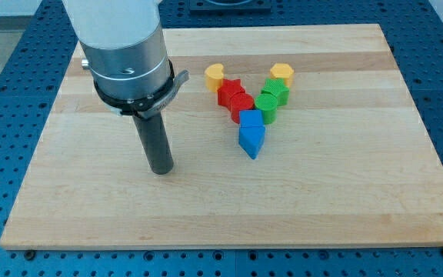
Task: Point your arm at the red star
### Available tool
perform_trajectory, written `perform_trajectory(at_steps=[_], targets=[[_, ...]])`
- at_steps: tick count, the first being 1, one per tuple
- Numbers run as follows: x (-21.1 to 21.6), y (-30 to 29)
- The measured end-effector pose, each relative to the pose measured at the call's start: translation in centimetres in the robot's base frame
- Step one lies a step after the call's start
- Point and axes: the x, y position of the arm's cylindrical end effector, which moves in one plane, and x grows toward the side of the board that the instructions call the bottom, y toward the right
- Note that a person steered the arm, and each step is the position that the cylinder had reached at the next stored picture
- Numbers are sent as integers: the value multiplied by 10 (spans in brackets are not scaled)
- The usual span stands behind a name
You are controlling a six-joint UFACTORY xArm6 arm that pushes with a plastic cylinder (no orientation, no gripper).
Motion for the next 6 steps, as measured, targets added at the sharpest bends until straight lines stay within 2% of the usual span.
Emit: perform_trajectory(at_steps=[1,2,4,5,6], targets=[[0,0],[-31,0],[-127,0],[-132,17],[-130,63]])
